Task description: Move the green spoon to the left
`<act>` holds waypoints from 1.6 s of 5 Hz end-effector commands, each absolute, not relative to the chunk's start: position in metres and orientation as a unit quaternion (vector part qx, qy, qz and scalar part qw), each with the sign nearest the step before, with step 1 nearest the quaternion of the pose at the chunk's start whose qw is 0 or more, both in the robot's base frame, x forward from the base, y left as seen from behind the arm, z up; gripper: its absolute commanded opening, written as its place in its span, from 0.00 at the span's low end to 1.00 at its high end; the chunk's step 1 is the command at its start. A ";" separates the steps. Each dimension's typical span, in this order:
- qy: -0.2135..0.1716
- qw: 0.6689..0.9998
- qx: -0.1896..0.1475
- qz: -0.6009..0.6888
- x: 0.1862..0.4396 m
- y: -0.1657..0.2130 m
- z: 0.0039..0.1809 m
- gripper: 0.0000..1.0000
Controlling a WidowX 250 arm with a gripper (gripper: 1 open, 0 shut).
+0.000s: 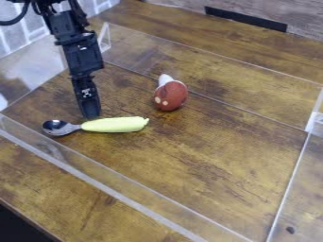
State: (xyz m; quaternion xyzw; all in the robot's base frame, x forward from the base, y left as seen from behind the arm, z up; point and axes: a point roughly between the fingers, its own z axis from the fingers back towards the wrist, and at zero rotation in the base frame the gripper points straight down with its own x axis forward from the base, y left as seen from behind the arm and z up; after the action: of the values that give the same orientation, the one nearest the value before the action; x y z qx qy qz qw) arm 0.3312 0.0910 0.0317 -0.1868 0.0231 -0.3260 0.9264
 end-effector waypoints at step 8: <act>0.104 0.907 -0.252 -0.321 0.309 0.071 0.032 0.00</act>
State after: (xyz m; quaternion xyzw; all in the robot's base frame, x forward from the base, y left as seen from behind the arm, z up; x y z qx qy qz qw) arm 0.3082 0.0741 0.0253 -0.2625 0.1092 -0.3078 0.9080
